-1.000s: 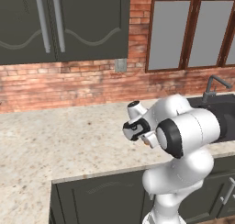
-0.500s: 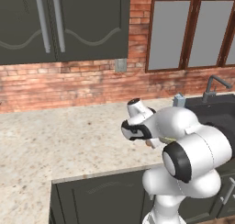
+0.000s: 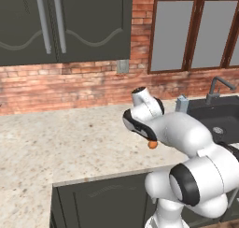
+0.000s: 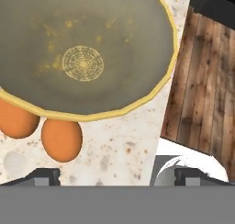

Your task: Gather the eggs and milk located in the vicinity of the sink area and place them right next to the bowl.

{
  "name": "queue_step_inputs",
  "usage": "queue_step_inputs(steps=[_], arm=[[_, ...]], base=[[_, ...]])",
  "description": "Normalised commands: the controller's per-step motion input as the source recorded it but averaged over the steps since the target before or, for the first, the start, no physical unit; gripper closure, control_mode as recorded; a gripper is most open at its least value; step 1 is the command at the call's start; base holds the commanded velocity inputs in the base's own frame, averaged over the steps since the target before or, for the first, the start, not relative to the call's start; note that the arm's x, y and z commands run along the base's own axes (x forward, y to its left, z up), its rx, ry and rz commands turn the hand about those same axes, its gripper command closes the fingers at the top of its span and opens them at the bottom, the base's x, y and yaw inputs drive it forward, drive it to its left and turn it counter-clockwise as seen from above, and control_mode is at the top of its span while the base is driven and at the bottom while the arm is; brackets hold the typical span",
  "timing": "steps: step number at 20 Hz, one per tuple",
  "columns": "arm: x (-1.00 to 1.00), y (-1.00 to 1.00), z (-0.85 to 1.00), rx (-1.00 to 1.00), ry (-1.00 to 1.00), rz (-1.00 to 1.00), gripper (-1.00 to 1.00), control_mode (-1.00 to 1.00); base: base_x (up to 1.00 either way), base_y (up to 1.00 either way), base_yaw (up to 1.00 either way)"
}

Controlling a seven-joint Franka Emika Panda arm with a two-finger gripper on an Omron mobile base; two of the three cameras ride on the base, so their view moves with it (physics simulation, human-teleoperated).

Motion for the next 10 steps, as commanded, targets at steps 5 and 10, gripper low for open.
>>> queue_step_inputs(steps=[5, 10], arm=[[-0.08, 0.0, 0.65, 0.01, 0.07, 0.24, -1.0, -1.0], [-0.01, -0.37, 0.16, 0.0, -0.01, 0.3, -1.0, -1.0]], base=[[0.0, 0.0, 0.0], [0.0, 0.0, 0.0]])
